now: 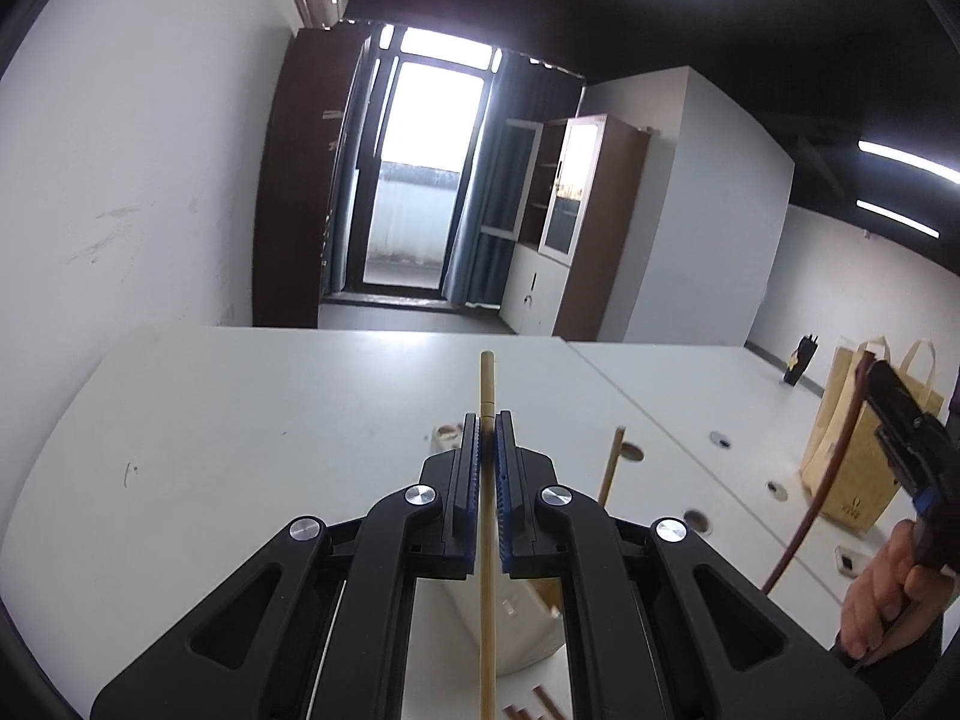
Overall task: Organize utensils
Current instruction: 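Carry both chopsticks upright over the cream holder and lower them in, then open both tools and withdraw them from the holder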
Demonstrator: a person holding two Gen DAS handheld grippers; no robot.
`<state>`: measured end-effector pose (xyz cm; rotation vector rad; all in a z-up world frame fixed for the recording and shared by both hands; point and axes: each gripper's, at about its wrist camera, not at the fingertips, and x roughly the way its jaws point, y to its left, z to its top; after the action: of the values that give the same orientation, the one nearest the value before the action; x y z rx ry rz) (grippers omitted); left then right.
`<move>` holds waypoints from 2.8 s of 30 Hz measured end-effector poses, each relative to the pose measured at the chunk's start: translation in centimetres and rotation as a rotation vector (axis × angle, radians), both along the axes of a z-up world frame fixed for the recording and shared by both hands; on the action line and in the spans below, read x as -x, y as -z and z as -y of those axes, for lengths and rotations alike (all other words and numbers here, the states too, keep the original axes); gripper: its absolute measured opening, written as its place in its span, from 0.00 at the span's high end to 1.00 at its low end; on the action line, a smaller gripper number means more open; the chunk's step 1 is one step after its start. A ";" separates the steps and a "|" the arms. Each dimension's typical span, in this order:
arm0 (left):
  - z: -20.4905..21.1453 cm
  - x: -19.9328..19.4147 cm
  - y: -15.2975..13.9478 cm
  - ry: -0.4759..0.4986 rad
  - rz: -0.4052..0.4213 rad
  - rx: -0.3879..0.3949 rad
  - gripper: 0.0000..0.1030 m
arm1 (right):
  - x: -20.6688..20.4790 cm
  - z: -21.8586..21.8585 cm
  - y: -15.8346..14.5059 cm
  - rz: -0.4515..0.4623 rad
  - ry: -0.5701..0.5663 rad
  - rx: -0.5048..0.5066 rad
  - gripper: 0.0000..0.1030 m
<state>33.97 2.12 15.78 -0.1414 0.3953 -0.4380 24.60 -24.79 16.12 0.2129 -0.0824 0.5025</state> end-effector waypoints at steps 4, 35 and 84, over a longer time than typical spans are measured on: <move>2.8 -0.6 -1.8 0.000 0.073 0.043 0.96 | -1.3 0.5 -2.1 0.044 0.038 -0.021 0.93; 9.7 -6.2 6.9 0.090 0.242 0.124 0.96 | -7.2 1.4 2.1 0.101 0.069 0.009 0.93; 5.4 0.7 8.2 0.061 0.144 0.045 0.51 | -5.6 -1.7 4.8 -0.095 0.080 0.134 0.69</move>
<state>33.25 -3.29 7.56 -0.1411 0.2487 -0.5142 30.17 -23.07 11.35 0.1012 0.0350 0.4157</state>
